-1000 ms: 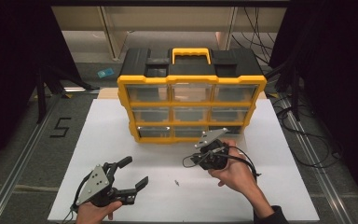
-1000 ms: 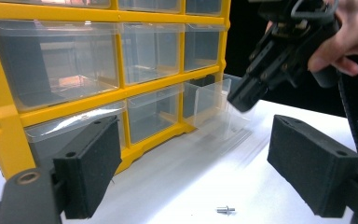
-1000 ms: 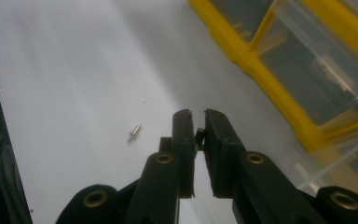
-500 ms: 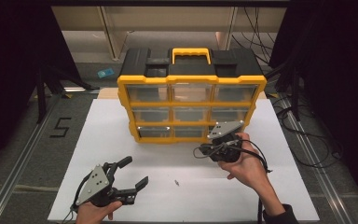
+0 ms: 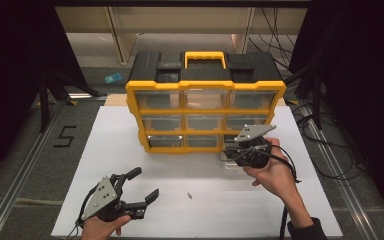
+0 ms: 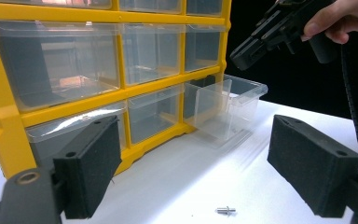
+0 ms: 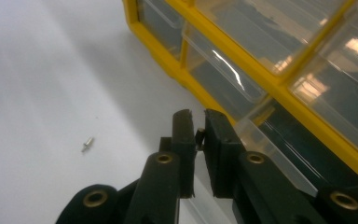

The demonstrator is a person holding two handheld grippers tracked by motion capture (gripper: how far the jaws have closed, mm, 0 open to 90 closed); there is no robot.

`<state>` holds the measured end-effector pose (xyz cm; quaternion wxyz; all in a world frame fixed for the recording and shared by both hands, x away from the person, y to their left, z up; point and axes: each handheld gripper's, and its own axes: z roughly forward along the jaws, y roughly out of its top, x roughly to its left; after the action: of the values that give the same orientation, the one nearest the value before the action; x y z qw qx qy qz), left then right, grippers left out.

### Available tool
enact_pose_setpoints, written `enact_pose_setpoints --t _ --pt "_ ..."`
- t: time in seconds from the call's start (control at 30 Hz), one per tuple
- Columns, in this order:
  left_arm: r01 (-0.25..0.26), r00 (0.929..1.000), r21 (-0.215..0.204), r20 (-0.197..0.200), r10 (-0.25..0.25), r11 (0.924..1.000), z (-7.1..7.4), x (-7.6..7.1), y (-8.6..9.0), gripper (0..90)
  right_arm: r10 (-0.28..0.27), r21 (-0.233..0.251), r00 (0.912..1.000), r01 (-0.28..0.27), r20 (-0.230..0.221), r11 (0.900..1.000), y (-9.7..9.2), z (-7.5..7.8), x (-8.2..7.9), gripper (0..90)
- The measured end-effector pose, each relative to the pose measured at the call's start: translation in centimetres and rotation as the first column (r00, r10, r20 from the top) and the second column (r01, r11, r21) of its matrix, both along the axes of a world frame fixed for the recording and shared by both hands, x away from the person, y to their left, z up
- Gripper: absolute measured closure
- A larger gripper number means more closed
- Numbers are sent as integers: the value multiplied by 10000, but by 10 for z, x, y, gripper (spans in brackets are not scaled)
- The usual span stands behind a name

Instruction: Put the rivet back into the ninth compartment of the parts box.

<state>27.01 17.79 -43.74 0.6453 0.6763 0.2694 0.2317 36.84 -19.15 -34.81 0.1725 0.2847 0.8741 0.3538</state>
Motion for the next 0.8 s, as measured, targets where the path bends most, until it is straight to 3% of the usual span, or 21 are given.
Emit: enact_pose_setpoints --t 0.1,0.13,0.27,0.3,0.5,0.53,0.57,0.63,0.67,0.77,0.8 --pt "1 10000 6 -4 -1 10000 0 0 0 167 -138 7 9999 138 -19 9999 -4 -2 2 833" --pt "4 10000 5 -2 -4 10000 0 0 0 167 -171 -116 9996 168 -228 9998 -7 -3 4 833" --pt "-1 10000 -4 -11 1 10000 0 0 0 166 -273 -54 9996 273 78 9996 -11 -7 8 833" --pt "-1 10000 1 -7 1 10000 0 0 0 166 -252 -174 9996 250 -90 9995 -13 -6 9 833" --pt "2 10000 2 4 -2 10000 0 0 0 166 -483 -149 9988 484 84 9987 -17 -11 13 833" --pt "3 10000 1 0 -3 10000 0 0 0 166 -581 -157 9983 582 71 9982 -18 -11 13 833" --pt "2 10000 -4 -7 -2 10000 0 0 0 166 -640 -274 9977 634 -216 9976 -19 -10 13 833" --pt "-2 10000 -4 -1 2 10000 0 0 0 166 -769 -179 9970 769 -9 9969 -20 -14 14 833" --pt "-2 10000 3 0 2 10000 0 0 0 166 -672 -316 9975 665 -224 9973 -23 -16 17 832" --pt "-2 10000 1 6 2 10000 0 0 0 166 -990 -183 9948 986 -232 9950 -24 -20 18 832" --pt "0 10000 -1 1 0 10000 0 0 0 166 -861 -286 9959 853 -276 9959 -25 -21 19 832"
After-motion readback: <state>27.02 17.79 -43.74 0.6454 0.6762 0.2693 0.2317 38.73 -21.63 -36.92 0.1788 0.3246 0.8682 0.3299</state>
